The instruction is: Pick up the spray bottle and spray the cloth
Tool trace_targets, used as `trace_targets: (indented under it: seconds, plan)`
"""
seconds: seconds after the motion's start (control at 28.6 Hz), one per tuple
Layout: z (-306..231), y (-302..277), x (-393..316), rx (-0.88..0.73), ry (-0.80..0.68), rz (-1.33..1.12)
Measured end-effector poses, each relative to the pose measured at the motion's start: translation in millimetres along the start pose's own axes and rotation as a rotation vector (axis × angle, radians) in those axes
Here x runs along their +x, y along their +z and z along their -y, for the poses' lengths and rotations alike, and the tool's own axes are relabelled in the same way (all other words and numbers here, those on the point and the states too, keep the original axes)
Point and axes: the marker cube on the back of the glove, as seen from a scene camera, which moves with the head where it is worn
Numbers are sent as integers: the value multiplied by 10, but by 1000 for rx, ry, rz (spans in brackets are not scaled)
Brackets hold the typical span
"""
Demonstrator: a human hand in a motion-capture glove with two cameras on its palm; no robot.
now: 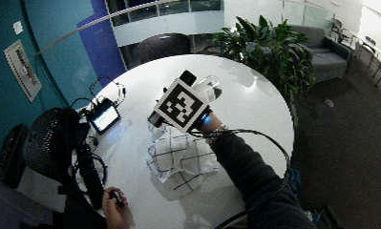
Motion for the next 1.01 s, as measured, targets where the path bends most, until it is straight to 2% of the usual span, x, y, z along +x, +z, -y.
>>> trace_targets:
  seconds: [0.35, 0.49, 0.63, 0.77, 0.87, 1.01]
  plan:
    - [151, -295, -89, 91, 175, 365]
    - [214, -382, -175, 140, 283, 680]
    - [303, -361, -255, 189, 474, 1071]
    - [408, -247, -328, 204, 629, 1343]
    - [461, -93, -407, 181, 718, 1448]
    - [401, 202, -510, 106, 806, 1453]
